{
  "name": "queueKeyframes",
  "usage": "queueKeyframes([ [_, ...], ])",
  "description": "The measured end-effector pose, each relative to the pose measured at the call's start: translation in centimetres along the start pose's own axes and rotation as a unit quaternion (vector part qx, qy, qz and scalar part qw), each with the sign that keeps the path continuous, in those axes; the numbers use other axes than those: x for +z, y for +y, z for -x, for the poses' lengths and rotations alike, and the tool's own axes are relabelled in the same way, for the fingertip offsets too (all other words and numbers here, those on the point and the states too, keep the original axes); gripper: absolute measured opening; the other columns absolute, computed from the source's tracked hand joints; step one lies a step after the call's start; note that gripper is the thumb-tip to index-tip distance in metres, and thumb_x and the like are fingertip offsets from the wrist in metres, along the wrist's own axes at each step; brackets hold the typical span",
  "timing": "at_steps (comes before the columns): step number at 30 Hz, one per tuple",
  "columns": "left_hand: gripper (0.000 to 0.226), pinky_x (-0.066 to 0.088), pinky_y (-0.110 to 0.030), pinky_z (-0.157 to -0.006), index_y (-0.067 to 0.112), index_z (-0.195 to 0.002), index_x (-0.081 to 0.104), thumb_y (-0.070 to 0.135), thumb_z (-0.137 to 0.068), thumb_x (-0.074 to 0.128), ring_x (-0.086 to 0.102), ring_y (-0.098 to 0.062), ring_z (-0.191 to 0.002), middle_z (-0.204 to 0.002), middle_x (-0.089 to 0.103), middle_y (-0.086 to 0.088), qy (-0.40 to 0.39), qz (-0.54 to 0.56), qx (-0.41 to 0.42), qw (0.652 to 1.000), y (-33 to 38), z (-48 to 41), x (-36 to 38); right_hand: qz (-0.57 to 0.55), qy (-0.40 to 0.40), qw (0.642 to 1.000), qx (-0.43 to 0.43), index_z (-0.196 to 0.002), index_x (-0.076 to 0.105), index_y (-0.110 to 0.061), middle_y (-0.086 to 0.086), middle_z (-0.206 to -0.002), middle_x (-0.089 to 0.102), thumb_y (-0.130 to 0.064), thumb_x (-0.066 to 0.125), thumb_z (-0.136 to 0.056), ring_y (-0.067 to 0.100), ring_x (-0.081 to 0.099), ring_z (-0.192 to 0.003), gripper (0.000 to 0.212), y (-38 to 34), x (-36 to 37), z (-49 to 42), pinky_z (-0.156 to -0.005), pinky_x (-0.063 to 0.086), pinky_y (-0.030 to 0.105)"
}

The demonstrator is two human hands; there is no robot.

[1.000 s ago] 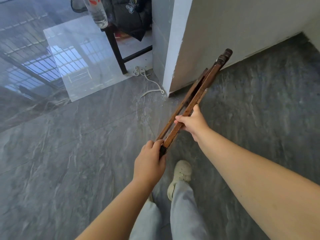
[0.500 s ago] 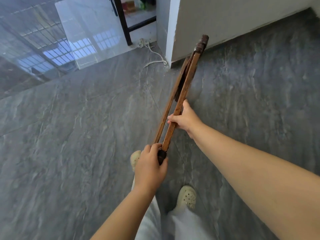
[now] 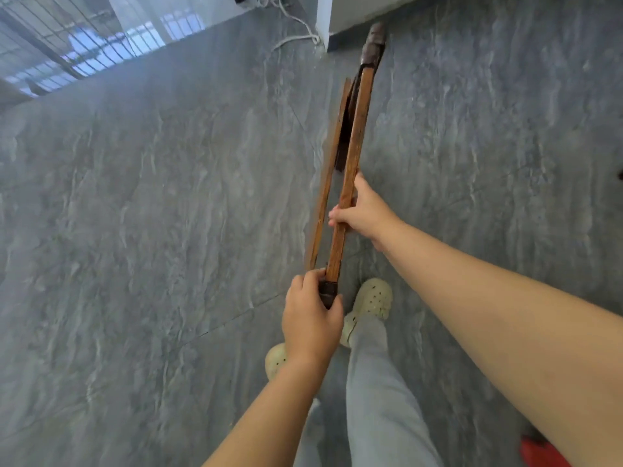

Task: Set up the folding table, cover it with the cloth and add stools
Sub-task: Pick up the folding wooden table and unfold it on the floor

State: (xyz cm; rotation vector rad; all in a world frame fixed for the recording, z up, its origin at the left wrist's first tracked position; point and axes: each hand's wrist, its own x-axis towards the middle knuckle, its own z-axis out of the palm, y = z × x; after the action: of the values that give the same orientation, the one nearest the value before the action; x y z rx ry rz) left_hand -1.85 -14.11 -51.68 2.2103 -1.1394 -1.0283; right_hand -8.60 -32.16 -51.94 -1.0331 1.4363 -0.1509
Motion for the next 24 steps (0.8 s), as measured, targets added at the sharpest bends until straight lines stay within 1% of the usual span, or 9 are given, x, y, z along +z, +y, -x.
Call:
queueKeyframes([
  [4, 0.035, 0.045, -0.028, -0.069, 0.027, -0.112, 0.055, 0.026, -0.078, 0.067, 0.052, -0.012, -0.093, -0.099, 0.051, 0.01, -0.005, -0.008, -0.008, 1.0, -1.5, 3.8, 0.3, -0.004, 0.008, 1.0, 0.02, -0.153, -0.004, -0.026, 0.018, -0.118, 0.062, 0.003, 0.062, -0.084, 0.022, 0.066, -0.098, 0.099, 2.5, 1.1, 3.6, -0.074, 0.056, 0.031],
  [7, 0.035, 0.049, -0.032, -0.069, 0.027, -0.112, 0.055, 0.028, -0.079, 0.066, 0.052, -0.011, -0.094, -0.1, 0.051, 0.01, -0.009, -0.007, -0.019, 1.0, -1.9, 6.7, 1.1, 0.0, -0.009, 1.0, 0.028, -0.153, -0.004, -0.026, 0.012, -0.1, 0.065, 0.004, 0.064, -0.083, 0.023, 0.066, -0.095, 0.102, 4.7, 1.2, 5.5, -0.085, 0.055, 0.038],
  [11, 0.033, 0.047, -0.028, -0.07, 0.027, -0.109, 0.053, 0.029, -0.079, 0.067, 0.052, -0.009, -0.093, -0.1, 0.05, 0.01, -0.013, -0.001, -0.043, 0.999, -1.4, 10.1, 2.6, 0.034, -0.042, 0.998, 0.02, -0.152, -0.006, -0.026, 0.007, -0.085, 0.066, 0.001, 0.064, -0.083, 0.024, 0.068, -0.089, 0.102, 6.9, 0.5, 7.7, -0.092, 0.053, 0.044],
  [13, 0.032, 0.048, -0.029, -0.072, 0.028, -0.104, 0.05, 0.027, -0.078, 0.068, 0.052, -0.009, -0.091, -0.098, 0.048, 0.011, -0.018, 0.027, -0.056, 0.998, -1.0, 11.5, 3.7, 0.067, -0.061, 0.996, 0.016, -0.152, -0.006, -0.026, 0.008, -0.092, 0.066, 0.0, 0.064, -0.083, 0.025, 0.067, -0.097, 0.102, 7.8, 0.2, 8.3, -0.095, 0.051, 0.044],
  [15, 0.033, 0.048, -0.029, -0.071, 0.033, -0.098, 0.044, 0.027, -0.078, 0.069, 0.051, -0.008, -0.089, -0.095, 0.044, 0.014, -0.028, 0.041, -0.074, 0.996, -0.7, 12.6, 4.8, 0.095, -0.074, 0.993, 0.012, -0.152, -0.007, -0.028, 0.011, -0.117, 0.062, -0.001, 0.065, -0.081, 0.028, 0.062, -0.11, 0.105, 8.5, 0.3, 8.6, -0.099, 0.049, 0.046],
  [17, 0.034, 0.048, -0.028, -0.07, 0.034, -0.096, 0.041, 0.027, -0.078, 0.069, 0.05, -0.007, -0.088, -0.094, 0.043, 0.015, -0.031, 0.046, -0.091, 0.994, -0.4, 13.6, 6.0, 0.124, -0.093, 0.988, -0.003, -0.15, -0.007, -0.034, 0.012, -0.145, 0.044, -0.007, 0.068, -0.076, 0.029, 0.053, -0.122, 0.109, 9.5, 0.4, 8.9, -0.101, 0.047, 0.048],
  [18, 0.033, 0.048, -0.029, -0.071, 0.032, -0.096, 0.042, 0.027, -0.078, 0.069, 0.05, -0.007, -0.088, -0.095, 0.044, 0.015, -0.031, 0.051, -0.096, 0.994, -0.3, 14.1, 6.6, 0.138, -0.102, 0.985, -0.012, -0.15, -0.007, -0.036, 0.011, -0.151, 0.036, -0.009, 0.068, -0.074, 0.027, 0.052, -0.122, 0.11, 10.0, 0.5, 9.0, -0.101, 0.047, 0.049],
  [22, 0.034, 0.05, -0.033, -0.073, 0.031, -0.097, 0.043, 0.03, -0.076, 0.069, 0.053, -0.008, -0.089, -0.096, 0.045, 0.013, -0.021, 0.072, -0.122, 0.99, 0.3, 14.8, 8.5, 0.16, -0.112, 0.98, -0.033, -0.151, -0.005, -0.035, 0.001, -0.16, 0.014, -0.001, 0.064, -0.079, 0.019, 0.047, -0.108, 0.105, 11.0, 0.0, 9.4, -0.098, 0.049, 0.049],
  [24, 0.035, 0.051, -0.035, -0.073, 0.03, -0.097, 0.042, 0.031, -0.075, 0.07, 0.054, -0.009, -0.088, -0.097, 0.045, 0.013, -0.021, 0.076, -0.123, 0.989, 0.6, 15.0, 9.1, 0.164, -0.114, 0.979, -0.037, -0.151, -0.004, -0.033, 0.003, -0.159, 0.018, 0.002, 0.063, -0.079, 0.022, 0.051, -0.11, 0.105, 11.2, -0.6, 9.3, -0.097, 0.05, 0.049],
])
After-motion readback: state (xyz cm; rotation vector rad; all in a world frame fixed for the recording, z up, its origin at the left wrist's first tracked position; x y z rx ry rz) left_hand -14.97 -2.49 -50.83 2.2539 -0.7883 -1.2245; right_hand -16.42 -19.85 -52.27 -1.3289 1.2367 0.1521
